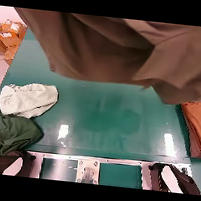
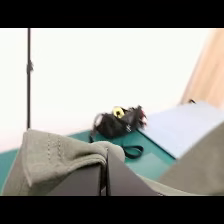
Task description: Fold the shirts.
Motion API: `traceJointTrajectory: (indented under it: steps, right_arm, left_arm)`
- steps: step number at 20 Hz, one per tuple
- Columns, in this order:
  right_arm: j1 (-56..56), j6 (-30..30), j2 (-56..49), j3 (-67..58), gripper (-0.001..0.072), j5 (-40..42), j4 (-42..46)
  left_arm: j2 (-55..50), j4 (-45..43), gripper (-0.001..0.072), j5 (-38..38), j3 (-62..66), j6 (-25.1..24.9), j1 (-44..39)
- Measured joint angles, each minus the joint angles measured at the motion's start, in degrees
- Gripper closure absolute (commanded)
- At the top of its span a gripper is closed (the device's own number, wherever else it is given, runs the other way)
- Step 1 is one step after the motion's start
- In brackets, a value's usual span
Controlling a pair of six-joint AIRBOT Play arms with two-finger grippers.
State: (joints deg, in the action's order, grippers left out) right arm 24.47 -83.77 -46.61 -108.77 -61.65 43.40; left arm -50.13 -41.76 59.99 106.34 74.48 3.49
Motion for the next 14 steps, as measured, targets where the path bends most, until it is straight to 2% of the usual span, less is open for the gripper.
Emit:
traceJointTrajectory:
  steps: [3,7,10,14]
  right_arm:
    - [-0.02,-0.11,0.55,1.20,0.0695,1.03,1.79]
    - [-0.17,-0.11,-2.03,12.13,0.0694,0.87,3.19]
    - [-2.43,2.29,-5.99,25.29,0.0695,2.86,2.40]
    - [-7.17,5.20,-15.96,38.36,0.0695,11.58,1.49]
  left_arm:
    - [-0.33,-3.85,0.0678,-0.20,-0.13,0.22,0.02]
    - [-6.23,-5.66,0.0677,-0.46,-6.80,-0.07,-0.09]
    - [-15.04,-0.68,0.0677,-1.22,-13.70,-4.66,-0.31]
    - [-30.34,8.11,0.0677,-5.53,-19.76,-13.35,-3.23]
